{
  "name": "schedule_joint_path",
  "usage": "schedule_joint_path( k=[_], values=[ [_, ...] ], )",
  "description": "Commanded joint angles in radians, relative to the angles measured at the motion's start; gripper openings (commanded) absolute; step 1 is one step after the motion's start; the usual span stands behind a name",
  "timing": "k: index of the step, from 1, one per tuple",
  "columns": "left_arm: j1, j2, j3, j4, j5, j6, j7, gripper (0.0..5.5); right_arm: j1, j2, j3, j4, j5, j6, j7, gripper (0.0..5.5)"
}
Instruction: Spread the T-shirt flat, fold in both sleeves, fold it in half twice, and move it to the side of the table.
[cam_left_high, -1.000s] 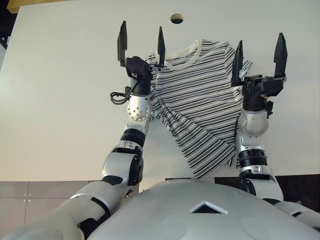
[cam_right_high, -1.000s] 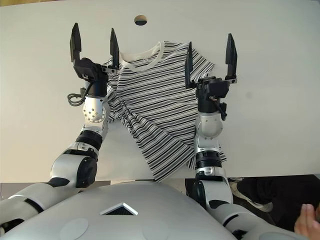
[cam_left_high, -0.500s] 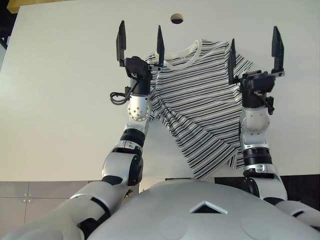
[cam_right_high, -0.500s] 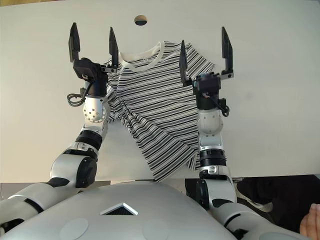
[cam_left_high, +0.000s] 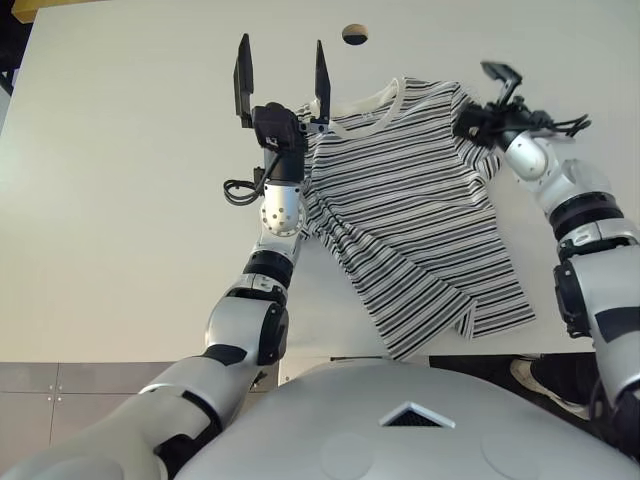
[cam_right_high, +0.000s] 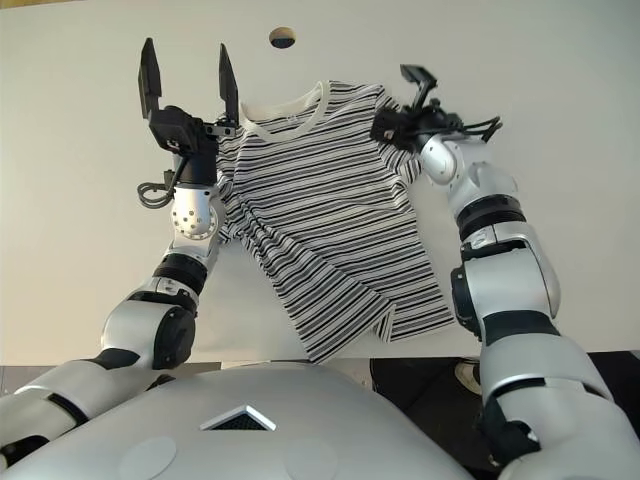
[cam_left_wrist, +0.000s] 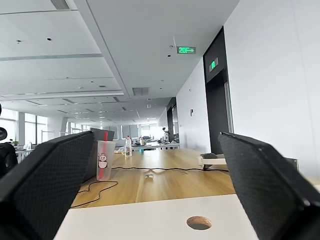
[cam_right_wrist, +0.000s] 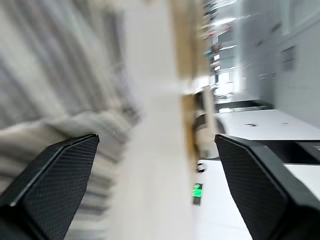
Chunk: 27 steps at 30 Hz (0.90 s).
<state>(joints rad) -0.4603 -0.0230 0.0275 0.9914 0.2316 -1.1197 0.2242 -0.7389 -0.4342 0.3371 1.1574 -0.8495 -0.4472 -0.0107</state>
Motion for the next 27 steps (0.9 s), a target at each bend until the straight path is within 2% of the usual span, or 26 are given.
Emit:
schedule_joint_path(
  k=[1,8,13,15,19,22,24,27],
  values=[
    [-0.03,-0.005,-0.014,0.021,0.015,0.004,0.021,4.61,0.002,-0.02,0.047,0.087,0.012,0.005,0.001,4.29],
    [-0.027,0.005,-0.018,0.011,0.013,-0.002,0.025,4.61,0.058,-0.137,0.018,0.129,0.116,0.024,-0.035,4.29],
    [-0.024,0.029,-0.011,0.006,0.0,-0.005,0.018,4.61,0.046,-0.112,0.024,0.113,0.162,0.016,-0.069,4.29],
    [-0.023,0.048,-0.007,-0.001,0.011,0.004,0.03,4.61,0.03,-0.081,0.025,0.076,0.179,-0.065,-0.116,4.29],
    [-0.028,0.157,-0.065,-0.058,0.206,0.228,0.13,4.61,0.088,-0.071,-0.061,-0.19,0.289,-0.287,-0.245,4.29],
    [0.052,0.251,-0.175,-0.24,0.395,0.378,0.08,4.61,0.271,-0.076,-0.14,-0.615,0.289,-0.21,-0.275,4.29],
    [0.105,0.288,-0.215,-0.356,0.426,0.423,0.005,4.61,0.382,-0.066,-0.128,-0.84,0.235,-0.13,-0.223,4.29],
    [0.158,0.321,-0.295,-0.486,0.459,0.48,-0.131,4.61,0.504,-0.044,-0.012,-0.95,0.148,-0.057,-0.105,4.29]
  ],
)
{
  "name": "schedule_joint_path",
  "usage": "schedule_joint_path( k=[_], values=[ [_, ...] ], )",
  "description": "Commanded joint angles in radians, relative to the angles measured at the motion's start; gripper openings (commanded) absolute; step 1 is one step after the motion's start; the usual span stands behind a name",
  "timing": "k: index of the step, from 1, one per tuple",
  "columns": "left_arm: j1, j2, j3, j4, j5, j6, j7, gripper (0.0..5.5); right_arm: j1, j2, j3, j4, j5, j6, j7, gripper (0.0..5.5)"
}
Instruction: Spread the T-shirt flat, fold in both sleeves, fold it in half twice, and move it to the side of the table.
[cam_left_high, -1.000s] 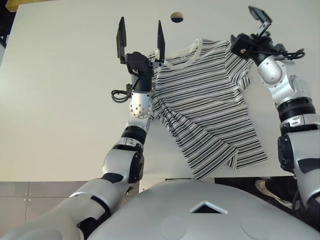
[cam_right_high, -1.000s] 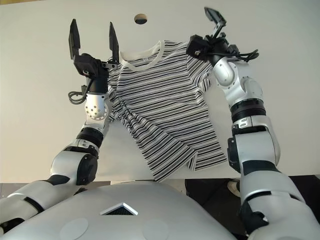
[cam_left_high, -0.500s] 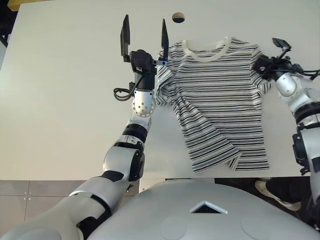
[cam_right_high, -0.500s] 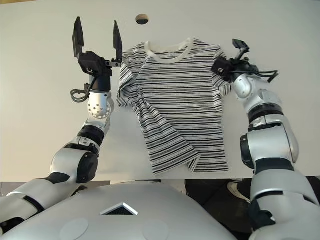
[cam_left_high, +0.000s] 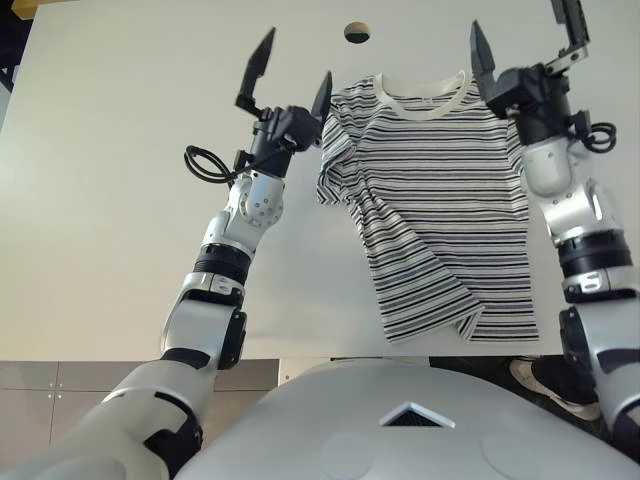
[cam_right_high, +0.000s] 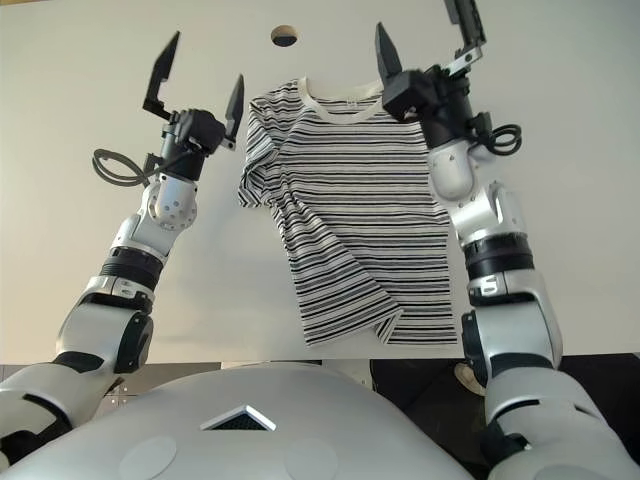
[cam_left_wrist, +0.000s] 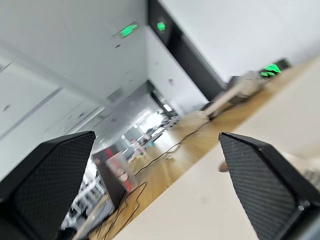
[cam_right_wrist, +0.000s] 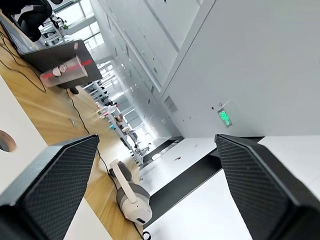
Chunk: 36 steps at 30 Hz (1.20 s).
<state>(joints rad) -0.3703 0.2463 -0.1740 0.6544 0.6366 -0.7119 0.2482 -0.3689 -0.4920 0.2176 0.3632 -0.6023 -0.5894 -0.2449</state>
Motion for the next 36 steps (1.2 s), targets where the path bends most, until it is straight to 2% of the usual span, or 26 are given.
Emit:
schedule_joint_path(
  k=[1,8,15,23,27,32,34,36],
  values=[
    [0.079,0.061,-0.116,-0.177,0.064,0.09,-0.191,4.61,0.159,0.023,0.134,-0.164,-0.116,0.103,0.154,4.29],
    [0.099,0.148,-0.218,-0.242,0.174,0.204,-0.285,4.61,0.191,0.045,0.176,-0.173,-0.167,0.162,0.185,4.29],
    [0.098,0.279,-0.215,-0.221,0.231,0.3,-0.275,4.61,0.249,0.009,0.195,-0.248,-0.173,0.169,0.249,4.29],
    [0.129,0.313,-0.195,-0.222,0.201,0.358,-0.243,4.61,0.269,-0.011,0.233,-0.129,-0.224,0.222,0.274,4.29],
    [0.111,0.339,-0.177,-0.124,0.194,0.391,-0.189,4.61,0.295,-0.041,0.19,-0.218,-0.188,0.212,0.27,4.29],
    [0.04,0.324,-0.117,-0.067,0.132,0.343,-0.015,4.61,0.315,-0.013,0.073,-0.388,-0.051,0.189,0.233,4.29],
    [0.052,0.318,-0.059,-0.163,0.072,0.279,0.059,4.61,0.317,0.017,0.028,-0.458,0.04,0.179,0.227,4.29],
    [0.104,0.292,-0.028,-0.34,-0.078,0.174,0.017,4.61,0.315,0.048,-0.025,-0.524,0.135,0.169,0.219,4.29]
  ],
)
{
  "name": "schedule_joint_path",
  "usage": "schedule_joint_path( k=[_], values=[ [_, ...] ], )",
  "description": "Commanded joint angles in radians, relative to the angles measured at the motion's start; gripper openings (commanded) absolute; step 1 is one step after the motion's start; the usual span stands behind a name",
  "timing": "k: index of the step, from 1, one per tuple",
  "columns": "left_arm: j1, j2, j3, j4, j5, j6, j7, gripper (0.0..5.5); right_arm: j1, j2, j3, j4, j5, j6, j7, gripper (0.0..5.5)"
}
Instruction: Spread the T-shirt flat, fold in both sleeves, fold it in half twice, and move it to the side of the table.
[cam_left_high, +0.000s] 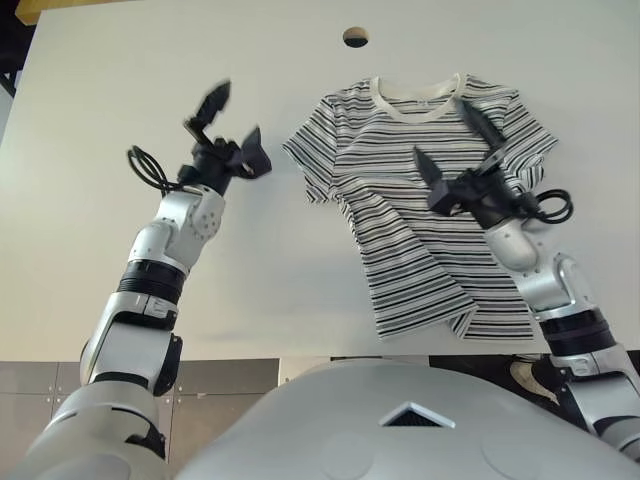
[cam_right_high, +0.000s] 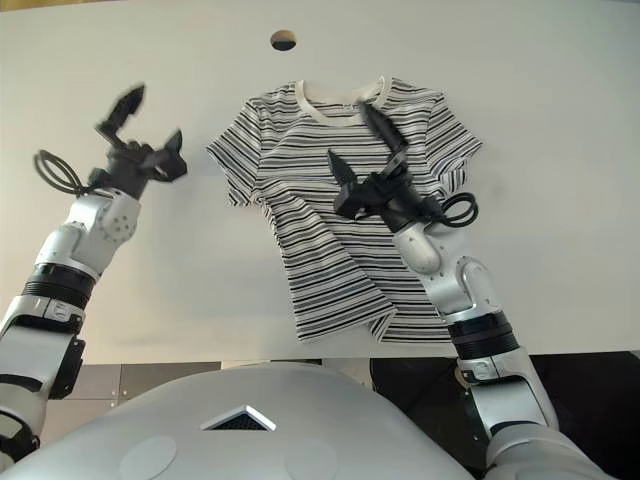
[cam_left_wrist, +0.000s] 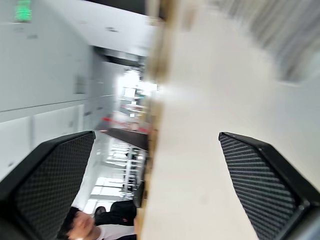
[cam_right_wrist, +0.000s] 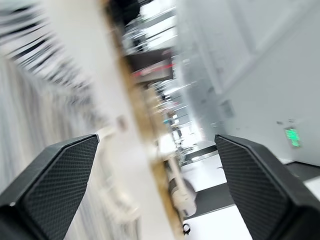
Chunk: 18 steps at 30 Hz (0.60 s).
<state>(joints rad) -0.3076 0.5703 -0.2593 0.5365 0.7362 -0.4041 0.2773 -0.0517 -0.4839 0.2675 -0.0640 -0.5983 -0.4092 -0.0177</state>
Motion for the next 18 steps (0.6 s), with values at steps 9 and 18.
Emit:
schedule_joint_path(
  k=[9,18],
  values=[
    [0.203,0.051,-0.275,-0.489,-0.247,-0.319,-0.549,4.61,-0.072,0.008,-0.326,-0.175,0.219,0.121,0.006,4.29],
    [0.157,-0.025,-0.412,-0.446,-0.081,-0.368,-0.673,4.61,-0.077,0.001,-0.323,-0.222,0.172,0.177,0.058,4.29]
  ],
)
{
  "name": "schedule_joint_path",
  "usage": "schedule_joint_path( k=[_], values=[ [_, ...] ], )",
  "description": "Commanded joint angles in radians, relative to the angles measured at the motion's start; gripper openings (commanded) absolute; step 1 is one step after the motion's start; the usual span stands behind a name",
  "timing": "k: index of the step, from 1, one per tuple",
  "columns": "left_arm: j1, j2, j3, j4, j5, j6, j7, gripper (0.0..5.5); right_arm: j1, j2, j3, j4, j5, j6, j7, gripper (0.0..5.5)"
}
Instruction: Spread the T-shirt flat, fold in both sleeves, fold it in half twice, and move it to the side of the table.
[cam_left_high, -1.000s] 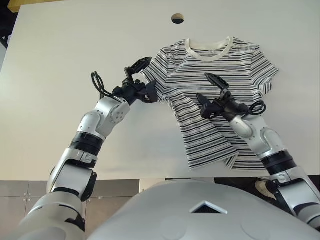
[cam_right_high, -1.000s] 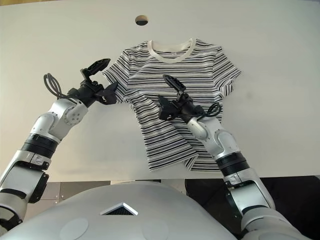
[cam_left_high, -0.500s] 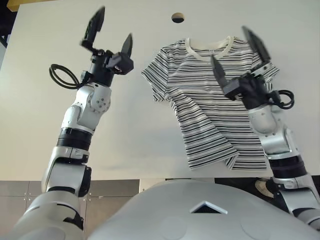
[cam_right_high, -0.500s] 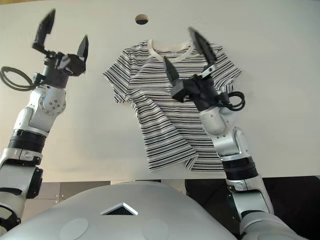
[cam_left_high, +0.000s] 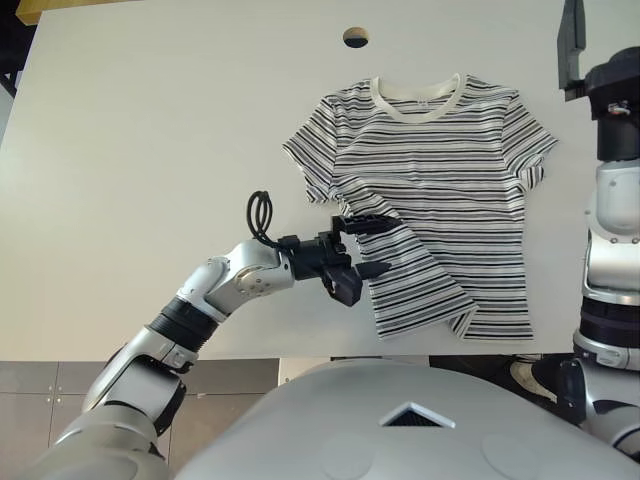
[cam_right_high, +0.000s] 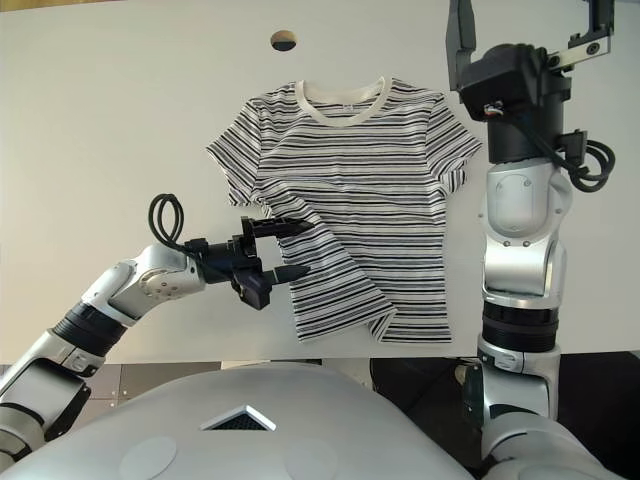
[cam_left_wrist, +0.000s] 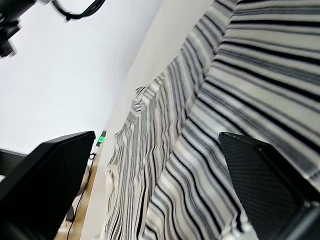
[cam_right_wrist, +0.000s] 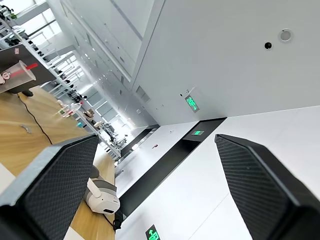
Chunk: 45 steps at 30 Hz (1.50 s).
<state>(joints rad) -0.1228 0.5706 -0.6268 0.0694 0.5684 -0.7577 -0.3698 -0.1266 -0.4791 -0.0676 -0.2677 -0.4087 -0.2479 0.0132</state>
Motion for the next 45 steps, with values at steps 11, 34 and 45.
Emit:
schedule_joint_path(
  k=[11,34,45],
  values=[
    [0.014,0.123,-0.103,-0.011,0.103,-0.086,-0.167,4.61,-0.017,0.008,0.062,0.004,-0.074,0.023,0.045,4.29],
    [0.134,0.312,0.254,-0.205,-0.365,0.004,-0.147,4.61,-0.024,0.003,0.155,0.145,-0.129,-0.034,0.048,4.29],
    [-0.342,0.074,0.209,0.446,0.227,0.219,0.258,4.61,0.005,0.001,0.177,0.201,-0.153,-0.078,0.017,4.29]
  ],
)
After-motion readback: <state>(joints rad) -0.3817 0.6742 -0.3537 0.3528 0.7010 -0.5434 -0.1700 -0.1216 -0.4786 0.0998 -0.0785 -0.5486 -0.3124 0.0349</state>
